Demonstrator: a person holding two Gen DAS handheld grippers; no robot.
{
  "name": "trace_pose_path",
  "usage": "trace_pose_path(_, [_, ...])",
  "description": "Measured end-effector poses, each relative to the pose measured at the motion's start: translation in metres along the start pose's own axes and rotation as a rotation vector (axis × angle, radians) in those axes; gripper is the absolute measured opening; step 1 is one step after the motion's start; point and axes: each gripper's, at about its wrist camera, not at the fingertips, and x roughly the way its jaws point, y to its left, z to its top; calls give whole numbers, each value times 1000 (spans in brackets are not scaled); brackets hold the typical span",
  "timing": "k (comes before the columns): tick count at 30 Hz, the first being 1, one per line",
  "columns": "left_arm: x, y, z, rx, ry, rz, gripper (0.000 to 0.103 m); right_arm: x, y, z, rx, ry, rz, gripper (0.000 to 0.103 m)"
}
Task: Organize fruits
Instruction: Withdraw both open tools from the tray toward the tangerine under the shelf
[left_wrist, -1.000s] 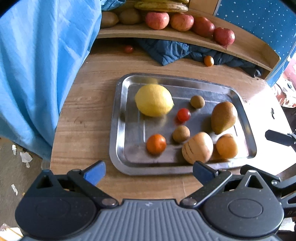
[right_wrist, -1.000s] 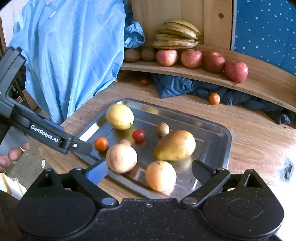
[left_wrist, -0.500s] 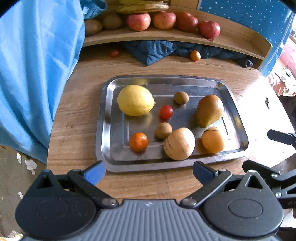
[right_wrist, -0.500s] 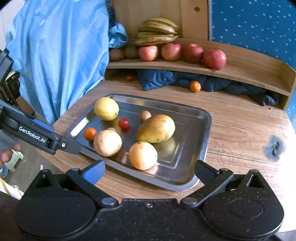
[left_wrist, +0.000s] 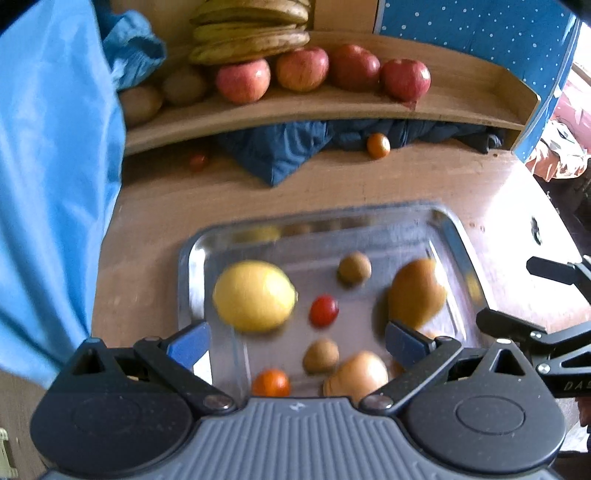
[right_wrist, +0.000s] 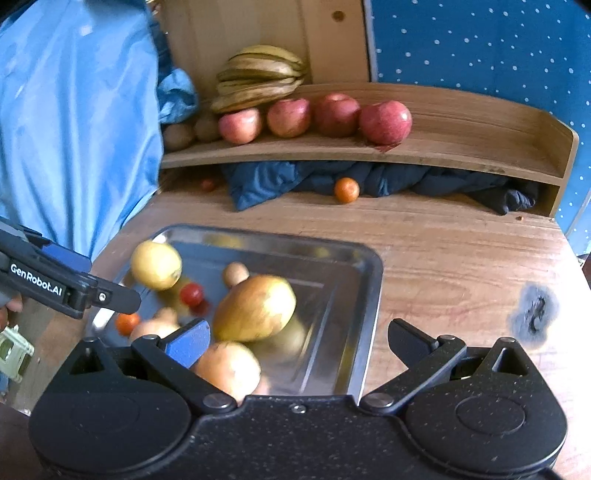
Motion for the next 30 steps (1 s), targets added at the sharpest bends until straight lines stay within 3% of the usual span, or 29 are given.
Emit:
trace_pose_path(14, [53, 19, 71, 28, -12, -63, 102, 45, -23, 29, 80, 33, -95, 102])
trace_pose_path(23, [81, 56, 99, -15, -34, -23, 102, 68, -23, 47, 81, 37, -131, 102])
trace_pose_path(30, [96, 85, 112, -68, -62, 24, 102, 102, -22, 85, 18, 22, -147, 102])
